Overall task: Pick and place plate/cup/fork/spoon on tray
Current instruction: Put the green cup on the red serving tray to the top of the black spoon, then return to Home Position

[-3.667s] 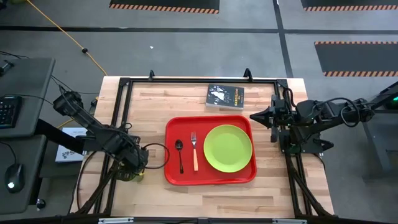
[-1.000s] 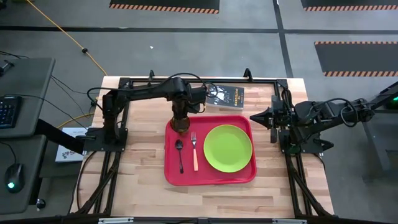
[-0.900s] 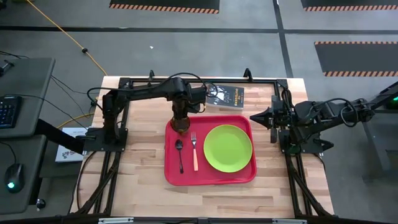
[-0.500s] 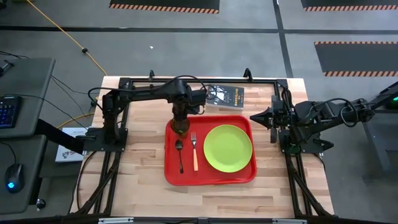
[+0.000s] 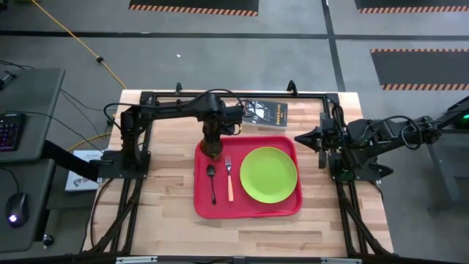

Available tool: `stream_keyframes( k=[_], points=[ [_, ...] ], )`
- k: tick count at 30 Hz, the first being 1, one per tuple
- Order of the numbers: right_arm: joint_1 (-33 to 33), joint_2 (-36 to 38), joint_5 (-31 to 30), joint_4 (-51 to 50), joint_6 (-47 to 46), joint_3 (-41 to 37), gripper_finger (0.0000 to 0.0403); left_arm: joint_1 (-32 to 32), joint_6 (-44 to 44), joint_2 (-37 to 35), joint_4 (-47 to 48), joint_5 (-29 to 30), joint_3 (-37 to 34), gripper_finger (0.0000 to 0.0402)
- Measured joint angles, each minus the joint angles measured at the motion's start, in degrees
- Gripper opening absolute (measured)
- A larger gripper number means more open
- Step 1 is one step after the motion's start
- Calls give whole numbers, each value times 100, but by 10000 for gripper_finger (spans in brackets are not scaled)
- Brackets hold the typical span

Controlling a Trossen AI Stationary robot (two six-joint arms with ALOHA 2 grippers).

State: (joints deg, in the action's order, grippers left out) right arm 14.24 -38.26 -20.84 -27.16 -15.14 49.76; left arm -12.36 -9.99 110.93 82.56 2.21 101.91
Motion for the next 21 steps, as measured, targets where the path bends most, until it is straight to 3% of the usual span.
stream_keyframes(
  k=[10,21],
  points=[
    [0,-1,0,0,-1,0,0,0,36,-31,58,-32,158,141],
    [0,-1,0,0,0,0,0,0,101,-33,773,-45,1367,199]
  ],
)
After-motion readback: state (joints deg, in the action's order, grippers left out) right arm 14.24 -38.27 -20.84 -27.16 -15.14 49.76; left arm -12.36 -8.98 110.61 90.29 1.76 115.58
